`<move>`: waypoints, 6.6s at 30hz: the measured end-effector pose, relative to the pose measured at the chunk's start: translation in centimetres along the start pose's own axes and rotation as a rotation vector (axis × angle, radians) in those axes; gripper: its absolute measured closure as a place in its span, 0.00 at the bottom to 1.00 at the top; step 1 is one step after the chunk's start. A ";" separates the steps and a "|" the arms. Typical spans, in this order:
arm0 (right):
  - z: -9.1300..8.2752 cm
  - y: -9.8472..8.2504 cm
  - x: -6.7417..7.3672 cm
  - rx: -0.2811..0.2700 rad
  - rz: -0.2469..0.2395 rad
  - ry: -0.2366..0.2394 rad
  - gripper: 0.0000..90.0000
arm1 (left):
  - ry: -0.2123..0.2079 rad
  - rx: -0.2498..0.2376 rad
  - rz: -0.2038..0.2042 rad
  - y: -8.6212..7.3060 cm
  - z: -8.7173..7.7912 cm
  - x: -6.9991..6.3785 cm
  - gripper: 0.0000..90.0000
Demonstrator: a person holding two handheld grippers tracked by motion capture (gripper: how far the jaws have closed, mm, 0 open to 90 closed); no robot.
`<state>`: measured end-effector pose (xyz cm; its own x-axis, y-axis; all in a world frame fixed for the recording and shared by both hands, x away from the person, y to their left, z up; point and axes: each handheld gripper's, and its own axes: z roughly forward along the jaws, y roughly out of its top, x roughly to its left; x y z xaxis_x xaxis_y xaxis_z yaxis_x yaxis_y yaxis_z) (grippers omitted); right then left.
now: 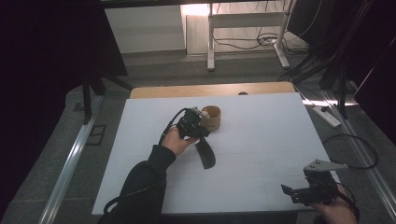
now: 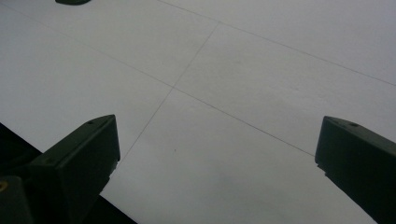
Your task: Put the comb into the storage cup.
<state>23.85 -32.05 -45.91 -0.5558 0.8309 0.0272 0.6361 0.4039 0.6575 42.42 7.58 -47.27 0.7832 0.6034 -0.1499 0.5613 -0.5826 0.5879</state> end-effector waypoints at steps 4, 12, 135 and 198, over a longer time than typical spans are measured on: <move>0.0 0.0 0.0 0.001 0.000 0.000 0.00 | 0.006 0.008 0.003 0.1 0.4 0.1 0.98; 0.0 0.0 0.0 0.002 0.000 -0.001 0.01 | 0.011 0.018 -0.004 0.1 1.6 0.5 0.98; 0.1 0.1 0.3 0.013 -0.022 -0.001 0.04 | 0.109 0.202 -0.234 -16.6 -7.9 -0.2 0.98; 0.3 0.2 0.4 0.027 -0.034 0.005 0.04 | 0.162 0.218 -0.182 -15.0 -5.5 -2.7 0.00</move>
<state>23.88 -31.56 -45.99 -0.5800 0.8146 0.0086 0.6310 0.4426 0.6371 30.43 17.69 -51.33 0.6223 0.7766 -0.0983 0.7457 -0.5499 0.3761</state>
